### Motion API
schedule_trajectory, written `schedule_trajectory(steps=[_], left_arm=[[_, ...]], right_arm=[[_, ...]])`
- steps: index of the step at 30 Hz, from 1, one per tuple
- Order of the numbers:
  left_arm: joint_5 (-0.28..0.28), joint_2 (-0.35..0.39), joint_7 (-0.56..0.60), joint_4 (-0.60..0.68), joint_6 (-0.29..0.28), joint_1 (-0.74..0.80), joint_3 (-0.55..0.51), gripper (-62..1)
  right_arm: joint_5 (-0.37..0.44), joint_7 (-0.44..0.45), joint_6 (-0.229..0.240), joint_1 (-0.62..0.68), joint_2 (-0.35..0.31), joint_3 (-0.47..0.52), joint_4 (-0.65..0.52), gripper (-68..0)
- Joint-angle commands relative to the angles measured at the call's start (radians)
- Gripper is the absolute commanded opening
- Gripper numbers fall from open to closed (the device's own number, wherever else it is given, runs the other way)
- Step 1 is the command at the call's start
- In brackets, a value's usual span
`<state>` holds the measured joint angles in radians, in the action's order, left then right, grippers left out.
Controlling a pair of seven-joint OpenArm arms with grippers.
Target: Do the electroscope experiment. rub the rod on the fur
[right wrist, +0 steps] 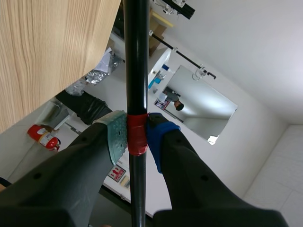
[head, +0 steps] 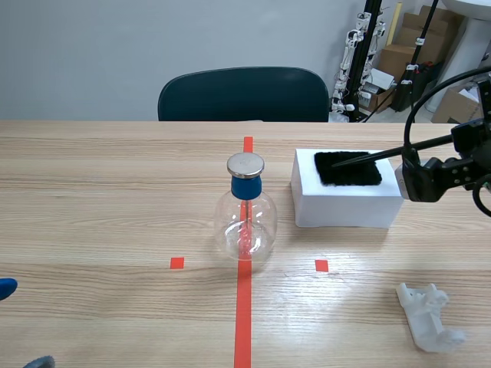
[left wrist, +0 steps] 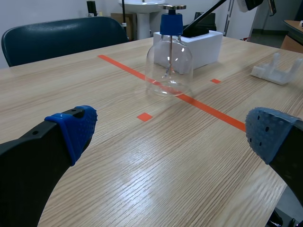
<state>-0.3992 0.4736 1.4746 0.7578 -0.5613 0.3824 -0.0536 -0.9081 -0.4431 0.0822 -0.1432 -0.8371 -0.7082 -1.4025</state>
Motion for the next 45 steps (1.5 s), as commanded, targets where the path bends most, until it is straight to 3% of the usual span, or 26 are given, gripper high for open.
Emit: schedule_trajectory(steps=[1,8,13,18,26,32,37,45], left_arm=[[0.013,0.006,0.017,0.009,-0.002,0.000,-0.001,1.4],[0.013,0.006,0.017,0.009,-0.002,0.000,-0.001,1.4],[0.013,0.006,0.017,0.009,-0.002,0.000,-0.001,1.4],[0.013,0.006,0.017,0.009,-0.002,0.000,-0.001,1.4],[0.013,0.006,0.017,0.009,-0.002,0.000,-0.001,1.4],[0.013,0.006,0.017,0.009,-0.002,0.000,-0.001,1.4],[0.013,0.006,0.017,0.009,-0.002,0.000,-0.001,1.4],[0.013,0.006,0.017,0.009,-0.002,0.000,-0.001,1.4]], right_arm=[[0.005,-0.011,-0.006,-0.019,-0.056,0.008,-0.007,-65.3],[0.076,0.025,-0.006,-0.017,-0.146,0.008,-0.007,-65.3],[0.032,0.035,-0.006,-0.018,-0.087,0.008,-0.007,-65.3],[-0.008,-0.018,-0.006,-0.018,-0.024,0.008,-0.007,-65.3],[0.080,0.006,-0.006,-0.018,-0.129,0.008,0.007,-65.3],[0.048,0.021,-0.006,-0.026,-0.067,0.008,0.018,-65.3],[0.010,-0.025,-0.006,-0.043,-0.005,0.008,0.018,-65.3],[0.059,-0.006,-0.006,-0.018,-0.093,0.008,0.020,-65.3]])
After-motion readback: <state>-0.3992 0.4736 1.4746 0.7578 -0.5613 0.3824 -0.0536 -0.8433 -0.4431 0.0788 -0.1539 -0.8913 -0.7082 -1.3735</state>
